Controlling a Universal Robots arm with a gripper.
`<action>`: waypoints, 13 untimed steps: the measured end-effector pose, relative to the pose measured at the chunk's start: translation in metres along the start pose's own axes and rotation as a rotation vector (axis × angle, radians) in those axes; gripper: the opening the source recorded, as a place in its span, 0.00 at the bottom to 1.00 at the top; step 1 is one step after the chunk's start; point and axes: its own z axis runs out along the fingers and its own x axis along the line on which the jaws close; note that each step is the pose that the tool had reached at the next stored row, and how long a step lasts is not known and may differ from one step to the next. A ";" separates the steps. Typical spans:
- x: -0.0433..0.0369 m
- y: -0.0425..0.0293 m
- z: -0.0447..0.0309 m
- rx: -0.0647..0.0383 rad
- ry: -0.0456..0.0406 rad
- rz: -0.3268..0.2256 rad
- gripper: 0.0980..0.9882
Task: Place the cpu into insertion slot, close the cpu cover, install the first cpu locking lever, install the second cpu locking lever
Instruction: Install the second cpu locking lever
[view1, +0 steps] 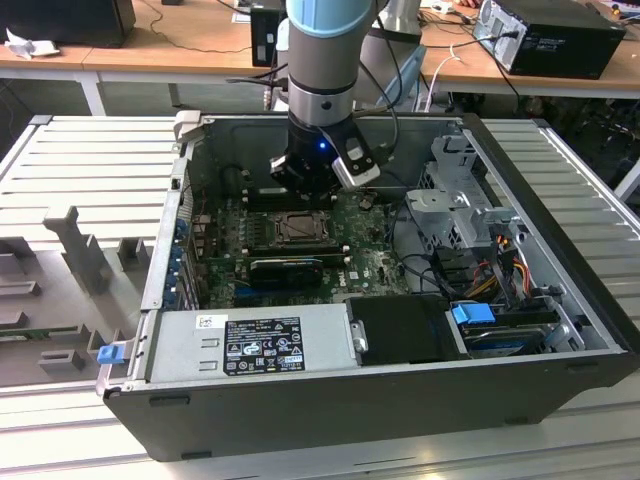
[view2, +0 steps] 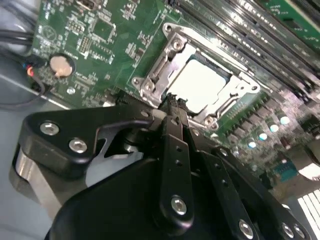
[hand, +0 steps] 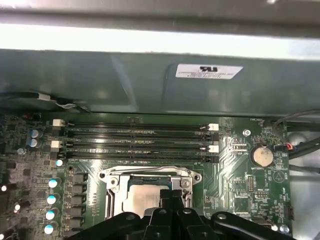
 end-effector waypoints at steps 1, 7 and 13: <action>-0.0001 0.0004 -0.0033 0.001 0.0001 0.000 0.01; 0.0001 -0.0099 -0.0054 0.002 0.0000 0.000 0.01; 0.0002 -0.0190 -0.0066 0.002 -0.0001 0.000 0.01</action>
